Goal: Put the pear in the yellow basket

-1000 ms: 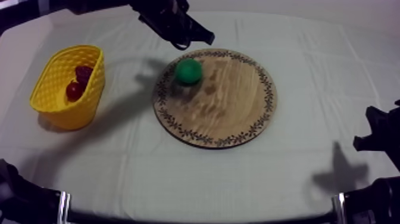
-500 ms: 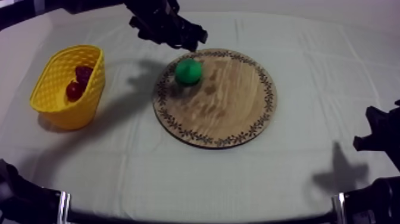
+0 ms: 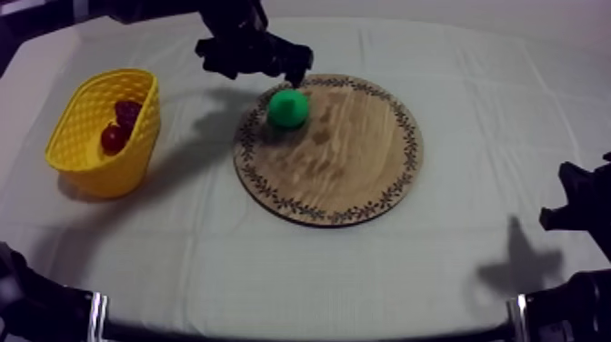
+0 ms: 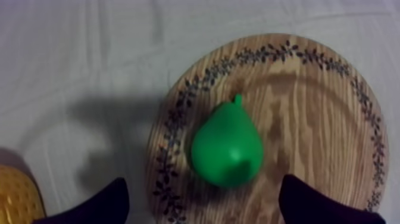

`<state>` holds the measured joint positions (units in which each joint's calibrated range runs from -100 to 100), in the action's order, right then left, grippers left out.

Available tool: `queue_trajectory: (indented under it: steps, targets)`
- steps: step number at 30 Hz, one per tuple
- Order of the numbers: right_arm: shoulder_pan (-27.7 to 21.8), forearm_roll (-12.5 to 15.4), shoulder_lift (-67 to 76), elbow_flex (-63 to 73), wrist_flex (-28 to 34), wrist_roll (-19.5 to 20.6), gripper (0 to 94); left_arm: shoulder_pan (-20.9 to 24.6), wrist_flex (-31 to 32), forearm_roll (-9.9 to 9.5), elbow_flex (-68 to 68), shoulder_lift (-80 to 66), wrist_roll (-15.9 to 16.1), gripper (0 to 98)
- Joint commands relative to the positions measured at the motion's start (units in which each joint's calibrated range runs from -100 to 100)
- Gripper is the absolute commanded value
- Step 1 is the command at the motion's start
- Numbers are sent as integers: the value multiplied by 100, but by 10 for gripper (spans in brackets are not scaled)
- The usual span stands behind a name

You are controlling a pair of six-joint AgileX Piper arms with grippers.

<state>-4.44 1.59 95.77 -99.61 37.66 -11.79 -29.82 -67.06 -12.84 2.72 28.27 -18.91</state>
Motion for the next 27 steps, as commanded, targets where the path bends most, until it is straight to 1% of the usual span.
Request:
queue_trajectory:
  steps: [1, 8, 13, 20, 27]
  targets:
    - [-1, 0, -1, -5, 0, 0, 5, 13, 2, 39, 68, 157, -56, 942]
    - [-1, 0, -1, -5, 0, 0, 5, 6, -49, 108, 300, 686, -235, 926]
    - [-1, 0, -1, -5, 0, 0, 5, -2, -86, 123, 594, 1031, -290, 898]
    - [-1, 0, -1, -5, 0, 0, 5, -18, -147, 215, 895, 1366, -256, 872]
    - [-1, 0, -1, -5, 0, 0, 5, -39, -160, 300, 1167, 1653, -257, 867]
